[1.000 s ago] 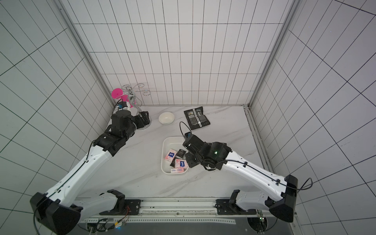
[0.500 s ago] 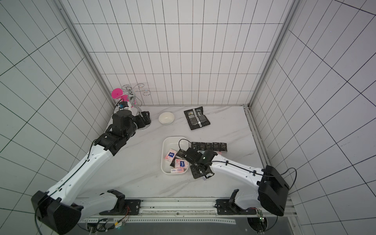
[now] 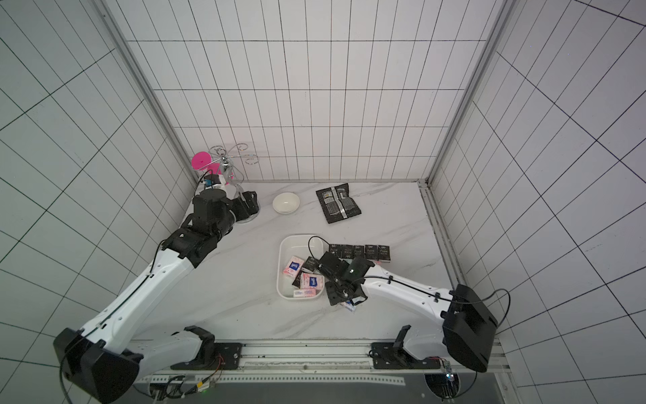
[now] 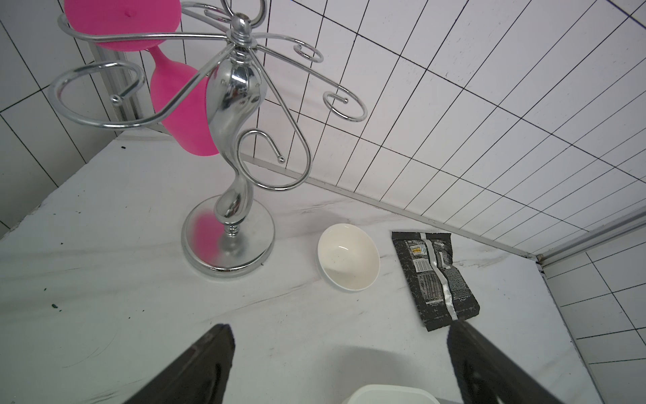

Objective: Take the pocket tissues out of the storage box
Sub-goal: Place the pocket tissues at the center of the board.

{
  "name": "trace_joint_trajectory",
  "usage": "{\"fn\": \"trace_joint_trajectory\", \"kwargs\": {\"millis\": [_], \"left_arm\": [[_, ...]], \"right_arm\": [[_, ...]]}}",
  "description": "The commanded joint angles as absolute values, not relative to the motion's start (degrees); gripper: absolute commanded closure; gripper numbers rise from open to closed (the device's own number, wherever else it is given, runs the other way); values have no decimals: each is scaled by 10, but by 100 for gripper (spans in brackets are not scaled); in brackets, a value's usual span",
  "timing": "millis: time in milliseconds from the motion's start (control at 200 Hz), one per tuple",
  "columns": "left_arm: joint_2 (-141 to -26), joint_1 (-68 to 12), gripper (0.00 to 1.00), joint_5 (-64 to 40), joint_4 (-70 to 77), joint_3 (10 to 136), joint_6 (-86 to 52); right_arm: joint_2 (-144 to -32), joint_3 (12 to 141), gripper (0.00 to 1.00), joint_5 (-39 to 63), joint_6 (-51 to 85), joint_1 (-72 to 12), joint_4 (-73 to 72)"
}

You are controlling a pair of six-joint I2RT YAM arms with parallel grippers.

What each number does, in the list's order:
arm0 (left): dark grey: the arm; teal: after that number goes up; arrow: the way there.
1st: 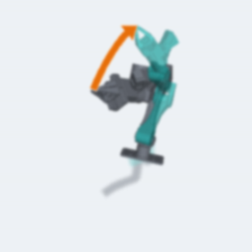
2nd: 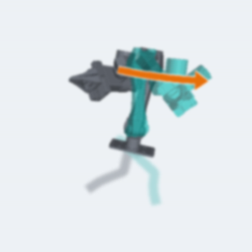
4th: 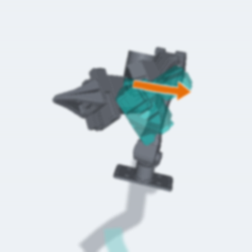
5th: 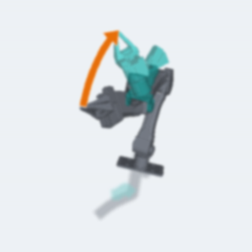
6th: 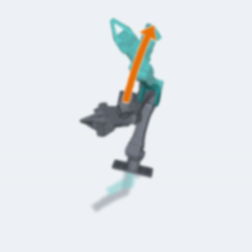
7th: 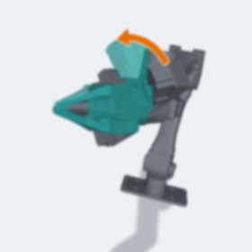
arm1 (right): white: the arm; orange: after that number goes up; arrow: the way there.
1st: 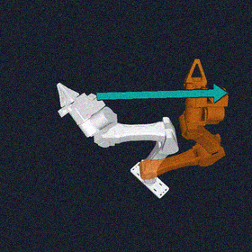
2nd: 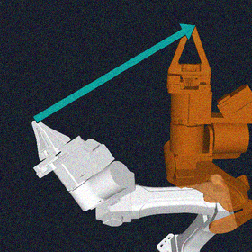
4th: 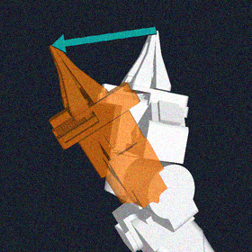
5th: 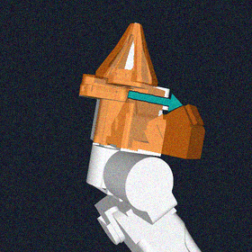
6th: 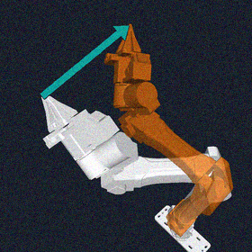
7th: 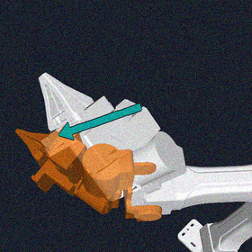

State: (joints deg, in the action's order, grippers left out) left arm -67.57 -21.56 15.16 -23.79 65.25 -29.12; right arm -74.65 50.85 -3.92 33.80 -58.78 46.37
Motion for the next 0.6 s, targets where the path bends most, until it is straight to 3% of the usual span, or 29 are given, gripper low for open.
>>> {"fn": "trace_joint_trajectory", "kwargs": {"millis": [0,190,595], "left_arm": [[-668,-213,1,149,-230,656,-292],[-669,-213,2,151,-229,653,-291],[-670,-212,2,152,-228,651,-288]], "right_arm": [[-717,497,44,-35,319,-535,493],[-690,417,41,14,326,-478,435],[-708,364,39,58,308,-449,350]]}}
